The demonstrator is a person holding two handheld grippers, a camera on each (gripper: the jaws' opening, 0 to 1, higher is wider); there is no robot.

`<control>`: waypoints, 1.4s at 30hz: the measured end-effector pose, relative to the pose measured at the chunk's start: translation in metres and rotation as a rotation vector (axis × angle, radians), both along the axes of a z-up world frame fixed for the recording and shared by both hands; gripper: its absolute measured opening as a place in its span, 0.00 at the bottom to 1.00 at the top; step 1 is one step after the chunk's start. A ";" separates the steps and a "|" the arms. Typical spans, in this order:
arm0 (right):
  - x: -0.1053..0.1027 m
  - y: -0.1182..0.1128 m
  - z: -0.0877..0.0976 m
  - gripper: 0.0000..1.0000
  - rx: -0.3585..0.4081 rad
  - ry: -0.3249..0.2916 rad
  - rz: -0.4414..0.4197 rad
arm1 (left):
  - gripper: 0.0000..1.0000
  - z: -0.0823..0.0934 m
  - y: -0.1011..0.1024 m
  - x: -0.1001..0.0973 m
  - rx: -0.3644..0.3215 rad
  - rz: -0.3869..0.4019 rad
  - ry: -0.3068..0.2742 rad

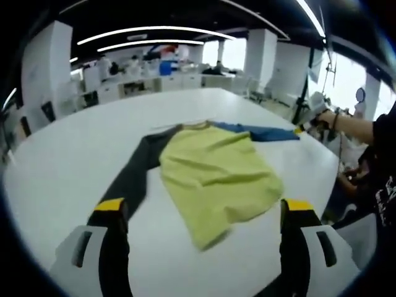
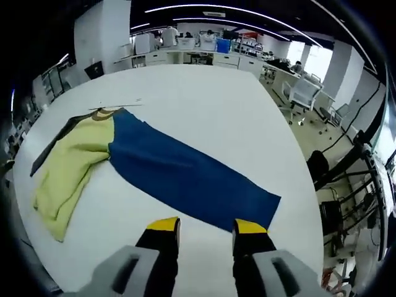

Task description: Fold the garment on the visible template until the final outline fits inside the template.

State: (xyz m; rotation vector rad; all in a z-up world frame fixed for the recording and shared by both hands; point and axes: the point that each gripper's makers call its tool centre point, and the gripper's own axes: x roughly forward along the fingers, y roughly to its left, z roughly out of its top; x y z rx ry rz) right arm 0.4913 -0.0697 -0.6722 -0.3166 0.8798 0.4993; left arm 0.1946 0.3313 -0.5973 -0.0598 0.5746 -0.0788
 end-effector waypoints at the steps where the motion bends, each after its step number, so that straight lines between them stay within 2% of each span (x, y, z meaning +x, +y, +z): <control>1: -0.003 0.005 0.001 0.32 0.007 0.002 0.018 | 0.99 0.000 -0.001 0.000 -0.001 -0.001 0.001; 14: -0.047 0.066 0.013 0.36 0.078 0.045 0.169 | 0.99 -0.004 -0.003 -0.005 0.021 -0.010 0.014; 23: -0.073 0.097 0.014 0.35 0.118 0.072 0.237 | 0.99 -0.004 -0.007 -0.006 0.025 -0.021 0.011; 30: -0.101 0.123 0.005 0.35 0.138 0.105 0.300 | 0.99 -0.004 -0.010 -0.008 0.031 -0.037 0.012; 33: -0.108 0.135 -0.005 0.34 0.150 0.124 0.330 | 0.99 -0.005 -0.010 -0.010 0.037 -0.043 0.015; 42: -0.138 0.165 -0.023 0.31 0.176 0.172 0.356 | 0.99 -0.001 -0.006 -0.015 0.035 -0.031 -0.005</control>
